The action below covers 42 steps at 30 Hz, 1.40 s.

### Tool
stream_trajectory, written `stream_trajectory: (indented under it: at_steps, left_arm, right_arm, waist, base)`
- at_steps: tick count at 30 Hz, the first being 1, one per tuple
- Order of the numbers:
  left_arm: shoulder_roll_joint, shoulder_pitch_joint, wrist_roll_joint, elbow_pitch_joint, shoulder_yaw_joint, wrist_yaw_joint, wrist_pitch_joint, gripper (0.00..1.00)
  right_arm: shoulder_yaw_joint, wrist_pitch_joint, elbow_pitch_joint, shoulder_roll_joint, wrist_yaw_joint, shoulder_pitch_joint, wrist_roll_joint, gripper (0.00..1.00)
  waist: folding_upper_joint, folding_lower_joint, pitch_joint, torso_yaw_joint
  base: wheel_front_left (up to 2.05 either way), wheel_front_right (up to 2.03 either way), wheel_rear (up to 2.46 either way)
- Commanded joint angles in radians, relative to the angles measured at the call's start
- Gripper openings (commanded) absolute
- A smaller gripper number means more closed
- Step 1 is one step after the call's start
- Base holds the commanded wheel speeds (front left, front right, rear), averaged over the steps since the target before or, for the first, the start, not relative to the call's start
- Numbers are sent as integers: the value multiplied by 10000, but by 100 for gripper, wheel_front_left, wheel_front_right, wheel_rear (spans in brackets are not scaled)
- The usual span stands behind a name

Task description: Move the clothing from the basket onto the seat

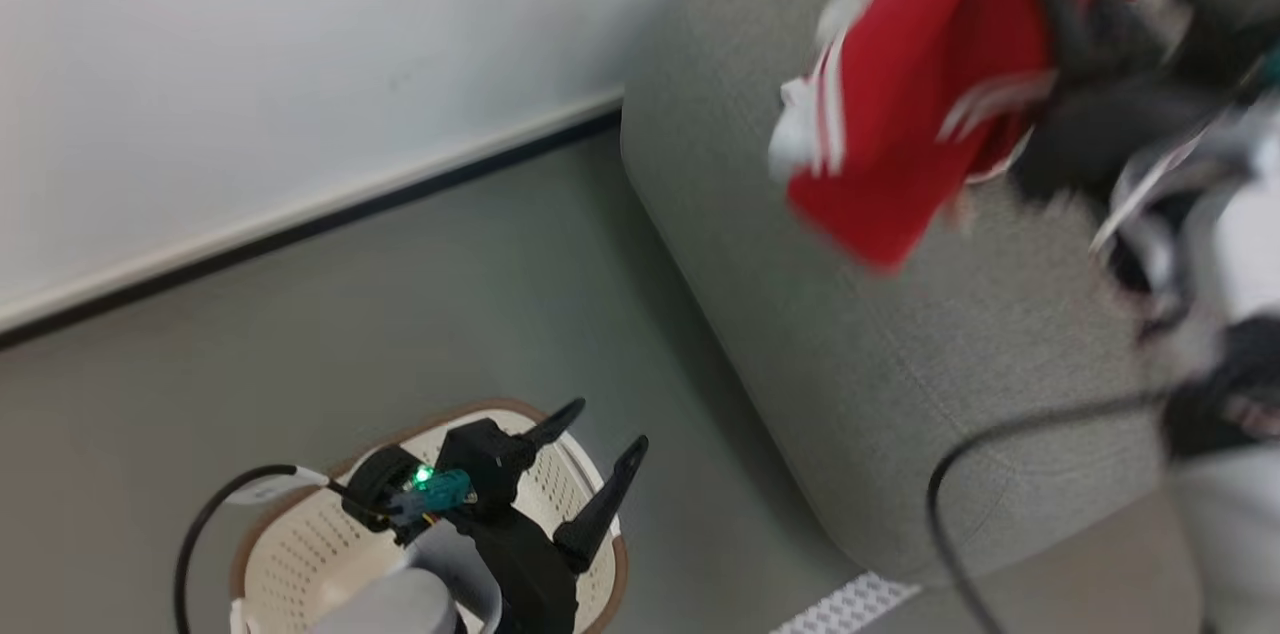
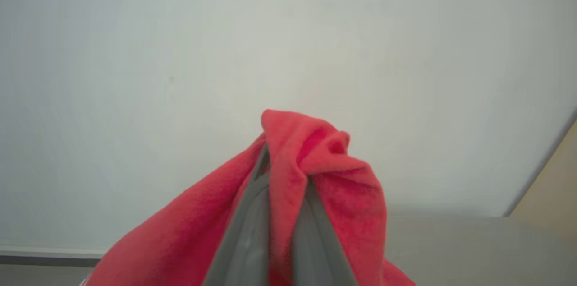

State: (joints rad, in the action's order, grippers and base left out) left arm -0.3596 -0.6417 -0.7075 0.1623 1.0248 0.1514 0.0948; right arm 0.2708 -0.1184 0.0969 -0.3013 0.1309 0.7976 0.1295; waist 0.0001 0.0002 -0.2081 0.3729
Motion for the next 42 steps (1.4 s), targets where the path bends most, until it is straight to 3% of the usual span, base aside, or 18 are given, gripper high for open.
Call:
stream_trajectory:
  at_steps: [1, 7, 15, 21, 31, 33, 34, 35, 42]
  left_arm:
    - [-104, -103, 47, -83, 7, 6, -29, 100]
    - [-564, -619, 543, -1212, 70, 138, -390, 100]
    - [-516, -785, 700, -2028, 409, 33, -693, 100]
    - [-471, -955, 764, -2412, 453, 93, -838, 100]
    - [-620, -1260, 973, -2740, 566, -9, -1009, 100]
    - [-669, -1215, 939, -2721, 586, -50, -999, 100]
    - [-702, -1176, 902, -2700, 588, -60, -996, 100]
    - [-729, -1138, 858, -2683, 571, -54, -1001, 100]
    - [-900, -889, 680, -2548, 429, -20, -736, 100]
  right_arm:
    - [-55, 2, 162, -80, -3, 336, 132, 0]
    - [-1074, -202, 1917, -608, -3, 3384, 258, 0]
    - [-2912, -352, 3735, -1113, 0, 5250, 499, 0]
    - [-4153, -363, 4560, -1249, 0, 5035, 352, 0]
    - [-5770, 425, 6015, -737, 0, 3234, -287, 0]
    - [-5849, 676, 6237, -603, 0, 2990, -441, 40]
    - [-5860, 830, 6320, -529, 0, 2920, -511, 79]
    - [-5935, 982, 6414, -422, 0, 2879, -494, 100]
    - [-5078, 1379, 6754, -370, 0, 2358, -822, 100]
  waist:
    - [-1, -2, -998, 12]
    - [-1, -2, -2305, -66]
    - [-1, -2, -2853, -484]
    - [-1, -2, -3408, -618]
    - [-1, -2, -4264, -635]
    - [-1, -2, -4266, -633]
    - [-1, -2, -4246, -629]
    - [-1, -2, -4221, -617]
    - [-1, -2, -3615, -584]
  base:
    - [0, 0, 0]
    - [0, 0, 0]
    - [0, 0, 0]
    - [0, 0, 0]
    - [0, 0, 0]
    - [0, 0, 0]
    - [0, 0, 0]
    - [0, 0, 0]
    - [0, 0, 0]
